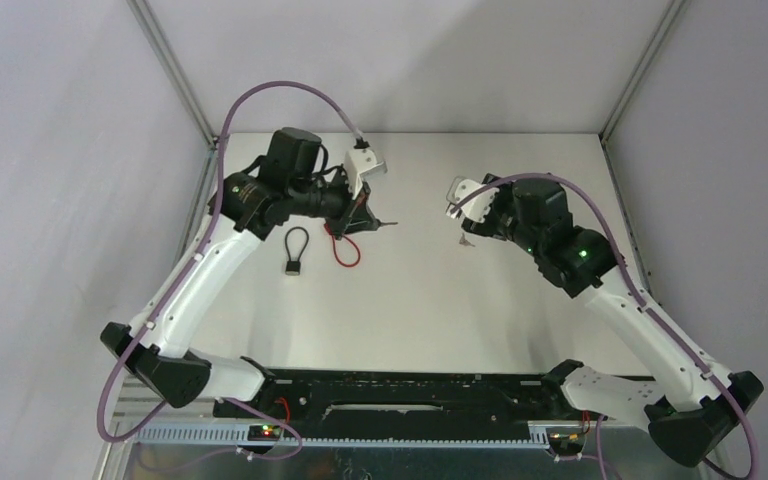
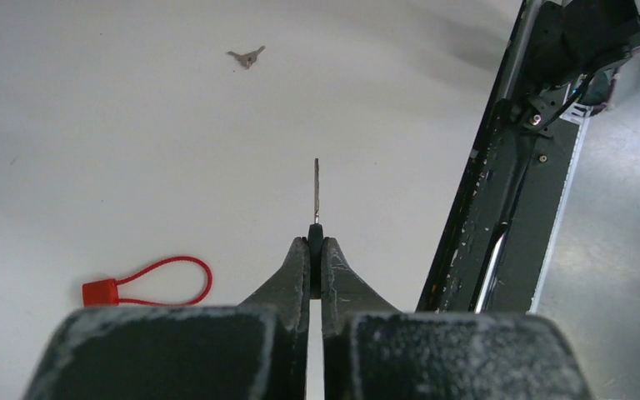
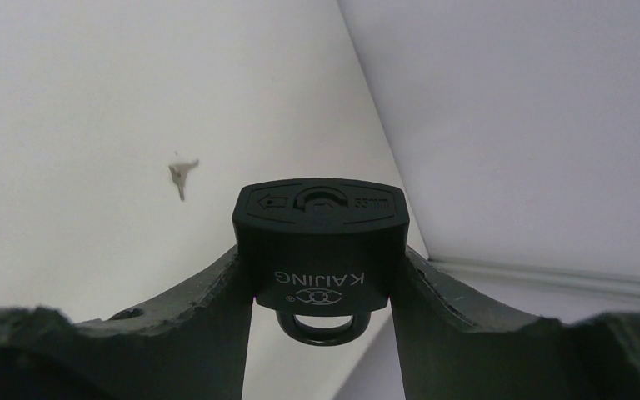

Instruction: Unlock with the key

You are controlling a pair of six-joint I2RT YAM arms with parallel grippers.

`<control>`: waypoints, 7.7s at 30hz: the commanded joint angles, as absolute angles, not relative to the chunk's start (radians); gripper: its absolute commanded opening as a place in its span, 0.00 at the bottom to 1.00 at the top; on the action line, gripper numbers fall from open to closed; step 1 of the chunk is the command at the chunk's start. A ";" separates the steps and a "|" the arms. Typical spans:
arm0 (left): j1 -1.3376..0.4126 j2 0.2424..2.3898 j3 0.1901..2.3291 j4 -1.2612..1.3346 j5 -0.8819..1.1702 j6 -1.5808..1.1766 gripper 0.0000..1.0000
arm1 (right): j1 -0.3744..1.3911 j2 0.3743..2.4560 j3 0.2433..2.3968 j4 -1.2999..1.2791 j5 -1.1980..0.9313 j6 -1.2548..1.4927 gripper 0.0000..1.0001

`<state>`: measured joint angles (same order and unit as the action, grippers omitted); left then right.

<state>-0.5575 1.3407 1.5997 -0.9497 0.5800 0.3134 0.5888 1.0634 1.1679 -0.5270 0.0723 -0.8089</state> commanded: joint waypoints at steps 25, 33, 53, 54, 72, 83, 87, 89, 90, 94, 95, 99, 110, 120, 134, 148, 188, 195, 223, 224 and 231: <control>-0.574 1.428 1.708 -0.975 0.579 0.226 0.00 | 0.596 0.768 1.128 -0.230 -0.037 -0.965 0.00; -0.587 1.226 1.608 -0.928 0.553 0.161 0.00 | 0.944 0.807 0.999 0.116 0.249 -1.179 0.00; -0.600 1.071 1.564 -0.904 0.518 0.090 0.00 | 1.121 0.848 0.754 0.505 0.246 -1.225 0.00; -0.600 1.072 1.562 -0.906 0.521 0.098 0.00 | 1.121 0.849 0.762 0.471 0.260 -1.192 0.00; -0.600 1.185 1.477 -0.953 0.467 0.256 0.00 | 0.695 1.268 1.590 -1.071 -0.335 -0.508 0.00; -0.598 1.249 1.462 -1.018 0.570 0.361 0.00 | 0.587 1.297 1.608 -1.384 -0.732 -0.723 0.00; -0.597 1.265 1.443 -1.020 0.590 0.374 0.00 | 0.561 1.432 1.639 -1.578 -0.860 -0.886 0.00; -0.596 1.267 1.433 -1.012 0.586 0.371 0.00 | 0.536 1.505 1.609 -1.602 -0.919 -0.889 0.00; -0.594 1.268 1.429 -1.009 0.587 0.369 0.00 | 0.530 1.528 1.582 -1.602 -0.939 -0.915 0.00; -0.591 1.266 1.419 -1.008 0.643 0.361 0.00 | 0.524 1.573 1.486 -1.601 -1.035 -1.046 0.00; -0.591 1.264 1.417 -1.010 0.666 0.360 0.00 | 0.521 1.589 1.480 -1.601 -1.068 -1.058 0.00; -0.594 1.254 1.381 -1.008 0.747 0.359 0.00 | 0.520 1.627 1.439 -1.603 -1.148 -1.139 0.00; -0.684 1.261 1.334 -1.077 0.816 0.442 0.00 | 0.618 1.785 1.367 -1.606 -1.217 -1.246 0.00; -0.844 1.269 1.343 -1.108 0.684 0.608 0.00 | 0.661 1.840 1.378 -1.607 -1.207 -1.269 0.00; -1.022 1.188 1.279 -0.959 0.376 0.726 0.00 | 0.741 1.863 1.431 -1.606 -1.228 -1.220 0.00; -1.067 1.120 1.175 -0.871 0.382 0.770 0.00 | 0.731 1.867 1.446 -1.606 -1.224 -1.190 0.00; -1.132 1.024 0.996 -0.710 0.319 0.910 0.00 | 0.719 1.863 1.449 -1.603 -1.235 -1.161 0.00; -1.135 1.020 0.989 -0.705 0.316 0.911 0.00 | 0.719 1.865 1.453 -1.604 -1.235 -1.157 0.00; -1.150 1.018 0.965 -0.655 0.313 0.900 0.00 | 0.717 1.873 1.460 -1.603 -1.235 -1.155 0.00; -1.150 1.018 0.965 -0.650 0.311 0.898 0.00 | 0.719 1.873 1.460 -1.604 -1.235 -1.154 0.00; -1.150 1.016 0.952 -0.639 0.305 0.897 0.00 | 0.721 1.870 1.460 -1.603 -1.233 -1.154 0.00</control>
